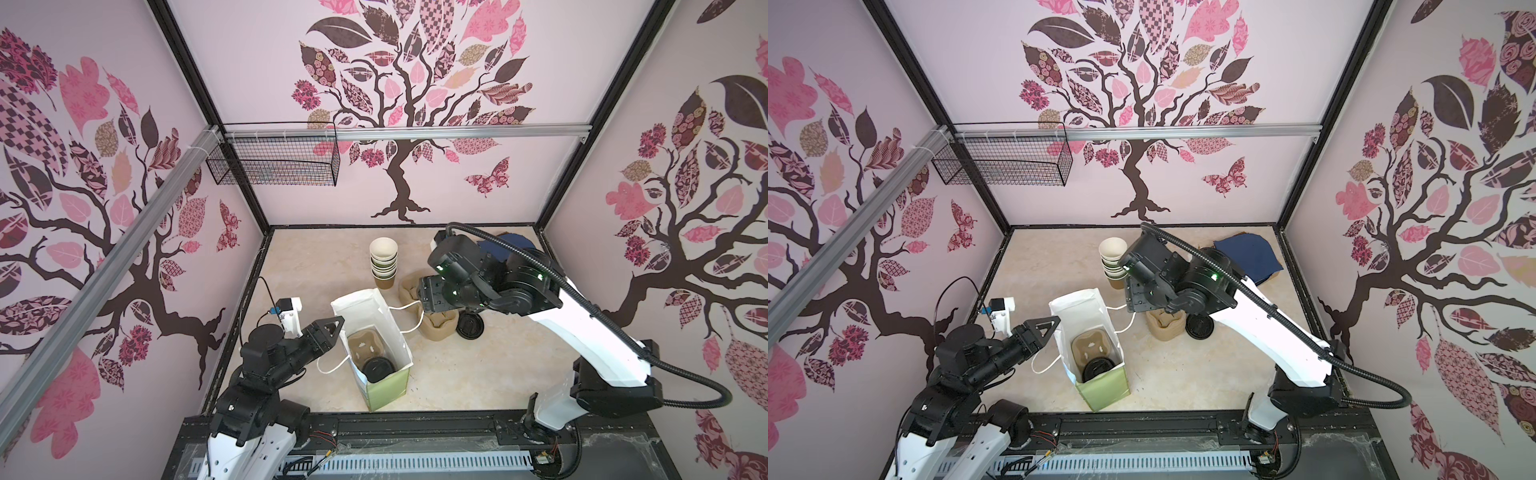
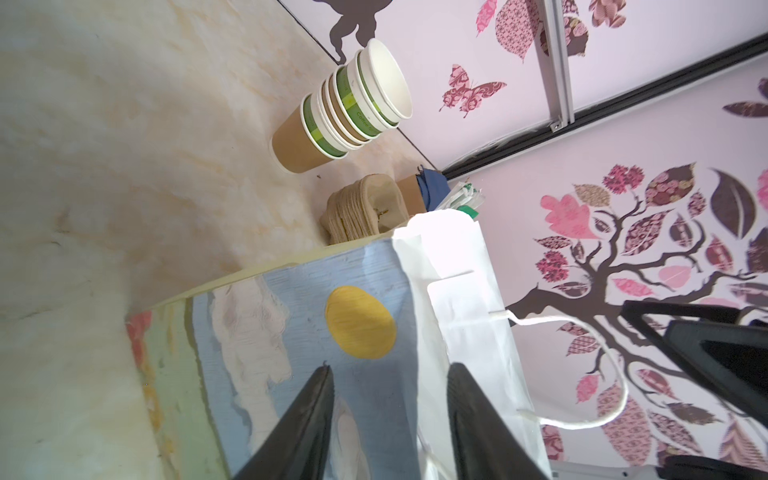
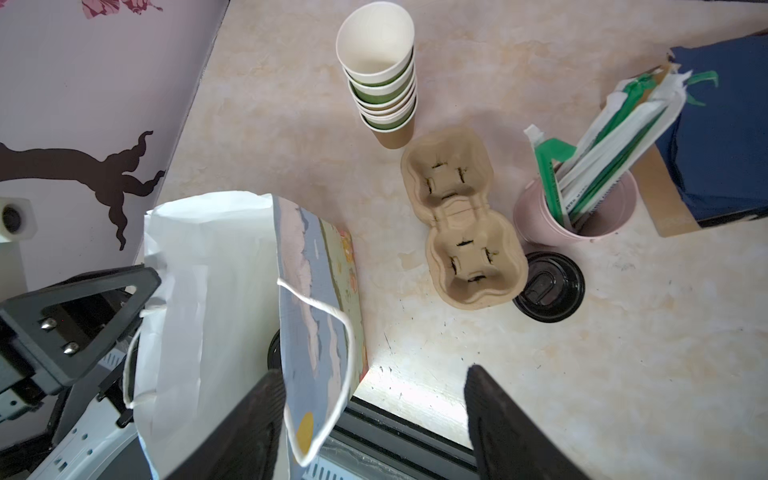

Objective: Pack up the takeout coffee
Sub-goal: 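Open the right gripper and lift it up out of the bag, then move the right gripper back over the table while the left holds the bag rim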

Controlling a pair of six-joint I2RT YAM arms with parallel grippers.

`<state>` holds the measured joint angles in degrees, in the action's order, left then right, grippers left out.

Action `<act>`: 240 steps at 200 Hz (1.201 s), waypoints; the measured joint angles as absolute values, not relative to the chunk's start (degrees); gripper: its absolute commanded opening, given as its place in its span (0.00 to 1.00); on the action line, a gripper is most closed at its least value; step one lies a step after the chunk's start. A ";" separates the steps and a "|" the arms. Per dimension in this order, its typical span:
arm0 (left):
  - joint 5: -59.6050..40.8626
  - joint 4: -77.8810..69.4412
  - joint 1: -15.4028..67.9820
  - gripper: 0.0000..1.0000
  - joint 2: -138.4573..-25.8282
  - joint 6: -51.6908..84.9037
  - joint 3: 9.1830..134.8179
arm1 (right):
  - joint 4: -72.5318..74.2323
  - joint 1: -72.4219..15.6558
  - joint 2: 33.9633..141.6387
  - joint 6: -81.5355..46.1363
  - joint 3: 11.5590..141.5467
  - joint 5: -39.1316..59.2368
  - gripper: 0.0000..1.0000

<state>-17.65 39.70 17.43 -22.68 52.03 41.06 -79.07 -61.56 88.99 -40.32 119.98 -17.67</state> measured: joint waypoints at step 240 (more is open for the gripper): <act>-10.59 70.32 17.43 0.41 -53.41 39.83 69.78 | -62.61 -45.91 76.51 -37.43 92.16 -6.39 0.79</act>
